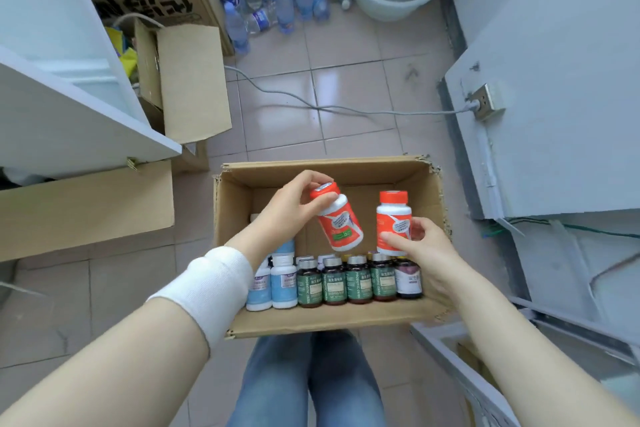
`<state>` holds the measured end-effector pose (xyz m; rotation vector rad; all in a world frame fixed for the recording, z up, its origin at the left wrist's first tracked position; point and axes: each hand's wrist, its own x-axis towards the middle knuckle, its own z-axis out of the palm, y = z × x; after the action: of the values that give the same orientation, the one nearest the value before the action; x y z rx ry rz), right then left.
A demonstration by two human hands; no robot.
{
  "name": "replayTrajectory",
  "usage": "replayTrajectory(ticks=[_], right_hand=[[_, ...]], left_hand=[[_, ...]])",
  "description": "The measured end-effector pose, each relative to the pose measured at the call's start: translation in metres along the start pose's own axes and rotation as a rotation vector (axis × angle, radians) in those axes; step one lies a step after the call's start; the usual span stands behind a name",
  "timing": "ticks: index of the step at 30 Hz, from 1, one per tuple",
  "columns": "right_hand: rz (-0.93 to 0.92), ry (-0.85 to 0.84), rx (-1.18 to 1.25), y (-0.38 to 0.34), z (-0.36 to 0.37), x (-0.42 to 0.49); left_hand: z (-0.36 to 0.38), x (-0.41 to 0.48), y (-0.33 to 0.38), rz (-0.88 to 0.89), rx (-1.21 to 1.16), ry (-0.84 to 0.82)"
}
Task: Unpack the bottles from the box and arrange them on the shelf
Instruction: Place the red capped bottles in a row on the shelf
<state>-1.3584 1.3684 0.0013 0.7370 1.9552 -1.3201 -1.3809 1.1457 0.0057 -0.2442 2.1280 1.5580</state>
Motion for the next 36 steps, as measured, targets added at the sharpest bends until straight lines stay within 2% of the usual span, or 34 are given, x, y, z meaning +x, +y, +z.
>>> replayTrajectory(ticks=[6, 11, 15, 24, 31, 36], right_hand=[[-0.106, 0.057, 0.236, -0.026, -0.04, -0.127], [-0.221, 0.156, 0.495, -0.011, -0.054, -0.238], [-0.281, 0.305, 0.625, 0.017, -0.047, -0.318], [-0.42, 0.586, 0.813, 0.109, -0.06, -0.484], [-0.511, 0.788, 1.019, 0.214, -0.081, -0.621], [-0.545, 0.934, 0.998, 0.318, -0.108, -0.74]], left_hand=[[0.014, -0.079, 0.093, 0.13, -0.332, 0.049], [0.04, -0.146, 0.15, 0.084, -0.506, -0.107], [0.056, -0.205, 0.183, 0.107, -0.444, -0.334], [0.129, -0.346, 0.249, 0.243, -0.42, -0.702], [0.233, -0.492, 0.279, 0.388, -0.365, -0.979], [0.334, -0.622, 0.283, 0.474, -0.249, -1.189]])
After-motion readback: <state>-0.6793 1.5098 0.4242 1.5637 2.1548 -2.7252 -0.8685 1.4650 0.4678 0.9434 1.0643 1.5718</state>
